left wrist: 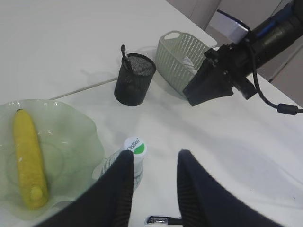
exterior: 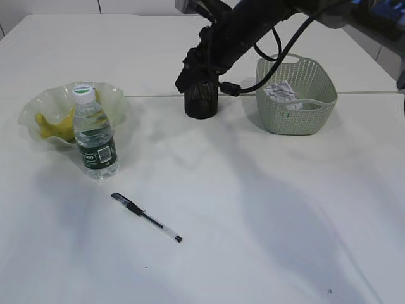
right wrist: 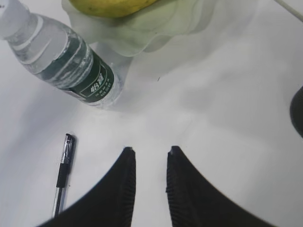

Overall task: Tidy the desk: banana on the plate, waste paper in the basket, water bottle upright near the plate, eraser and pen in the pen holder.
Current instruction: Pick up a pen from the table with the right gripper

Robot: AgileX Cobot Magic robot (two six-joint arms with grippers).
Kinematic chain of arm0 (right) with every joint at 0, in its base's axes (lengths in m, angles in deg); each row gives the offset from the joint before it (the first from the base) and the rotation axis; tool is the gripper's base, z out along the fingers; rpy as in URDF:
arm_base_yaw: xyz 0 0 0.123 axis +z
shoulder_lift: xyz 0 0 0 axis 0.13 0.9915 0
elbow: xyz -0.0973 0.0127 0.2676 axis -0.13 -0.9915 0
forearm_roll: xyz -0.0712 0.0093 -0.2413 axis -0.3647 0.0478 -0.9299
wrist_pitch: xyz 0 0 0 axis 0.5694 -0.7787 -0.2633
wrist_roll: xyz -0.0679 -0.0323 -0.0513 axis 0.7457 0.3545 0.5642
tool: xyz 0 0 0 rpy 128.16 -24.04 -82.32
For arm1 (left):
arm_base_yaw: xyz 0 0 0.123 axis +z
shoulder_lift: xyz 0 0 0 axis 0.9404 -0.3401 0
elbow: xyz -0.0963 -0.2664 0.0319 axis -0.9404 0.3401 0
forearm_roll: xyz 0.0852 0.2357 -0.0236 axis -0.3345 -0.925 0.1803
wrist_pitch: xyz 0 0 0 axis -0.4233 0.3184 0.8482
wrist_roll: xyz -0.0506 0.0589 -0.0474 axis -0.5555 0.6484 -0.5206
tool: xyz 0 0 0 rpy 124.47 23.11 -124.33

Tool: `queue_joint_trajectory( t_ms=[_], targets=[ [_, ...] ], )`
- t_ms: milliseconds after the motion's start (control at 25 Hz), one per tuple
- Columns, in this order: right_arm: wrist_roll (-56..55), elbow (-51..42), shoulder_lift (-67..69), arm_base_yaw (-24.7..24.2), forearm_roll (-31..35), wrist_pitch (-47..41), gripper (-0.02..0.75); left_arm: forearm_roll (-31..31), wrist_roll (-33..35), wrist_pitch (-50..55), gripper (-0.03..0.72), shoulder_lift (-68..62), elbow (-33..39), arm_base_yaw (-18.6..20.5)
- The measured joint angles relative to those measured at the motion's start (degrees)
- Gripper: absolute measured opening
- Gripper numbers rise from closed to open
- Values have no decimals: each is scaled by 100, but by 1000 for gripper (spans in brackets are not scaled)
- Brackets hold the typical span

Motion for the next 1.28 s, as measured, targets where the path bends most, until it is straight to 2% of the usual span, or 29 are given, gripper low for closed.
queue_joint_trajectory(
  t_ms=[200, 440, 640, 920, 1280],
  targets=[
    [-284, 0, 0, 262, -352, -11, 174, 0, 0, 0, 216, 0, 0, 0],
    [-634, -45, -101, 349, -695, -20, 174, -8, 0, 3, 216, 0, 0, 0],
    [-670, -763, -656, 457, -984, -20, 174, -8, 0, 3, 216, 0, 0, 0],
    [-454, -2045, -1355, 784, -1008, -20, 174, -8, 0, 3, 216, 0, 0, 0],
    [-197, -2252, -1382, 1315, -673, -20, 174, -8, 0, 13, 216, 0, 0, 0]
  ],
)
